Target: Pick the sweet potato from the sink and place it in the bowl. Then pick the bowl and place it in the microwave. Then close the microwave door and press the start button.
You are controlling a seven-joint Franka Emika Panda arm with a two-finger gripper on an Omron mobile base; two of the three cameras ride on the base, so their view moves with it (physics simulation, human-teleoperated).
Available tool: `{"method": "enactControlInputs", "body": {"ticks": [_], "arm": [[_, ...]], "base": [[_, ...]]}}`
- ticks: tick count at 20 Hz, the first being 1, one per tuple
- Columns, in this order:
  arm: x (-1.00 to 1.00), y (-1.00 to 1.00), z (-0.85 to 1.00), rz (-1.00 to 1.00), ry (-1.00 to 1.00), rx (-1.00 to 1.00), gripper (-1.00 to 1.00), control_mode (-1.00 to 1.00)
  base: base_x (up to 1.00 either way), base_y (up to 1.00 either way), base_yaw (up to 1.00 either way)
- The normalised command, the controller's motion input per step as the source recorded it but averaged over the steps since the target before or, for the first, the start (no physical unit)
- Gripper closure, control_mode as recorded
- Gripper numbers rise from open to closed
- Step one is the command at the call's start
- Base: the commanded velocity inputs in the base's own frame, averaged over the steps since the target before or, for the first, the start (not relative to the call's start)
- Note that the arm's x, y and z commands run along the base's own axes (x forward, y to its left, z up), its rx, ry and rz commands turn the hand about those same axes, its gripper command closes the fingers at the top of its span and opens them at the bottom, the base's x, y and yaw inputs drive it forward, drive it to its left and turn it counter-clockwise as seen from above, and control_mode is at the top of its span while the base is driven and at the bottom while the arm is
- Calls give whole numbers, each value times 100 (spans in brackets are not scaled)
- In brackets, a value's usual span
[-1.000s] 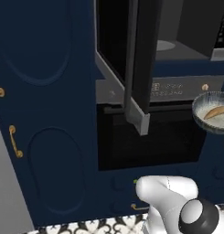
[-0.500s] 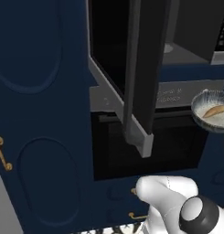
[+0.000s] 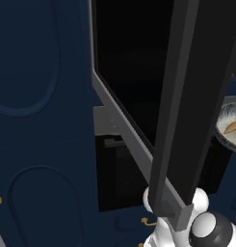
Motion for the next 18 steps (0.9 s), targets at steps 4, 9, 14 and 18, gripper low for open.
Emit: {"method": "enactControlInputs", "body": {"ticks": [4, 9, 14, 18], "arm": [[0, 0, 0, 0, 0, 0, 100, 100], [0, 0, 0, 0, 0, 0, 100, 100], [-10, -2, 0, 0, -3, 1, 100, -100], [-93, -6, 25, 0, -15, 9, 100, -100]], "base": [[0, 0, 0], [-3, 0, 0], [-4, 0, 0], [0, 0, 0]]}}
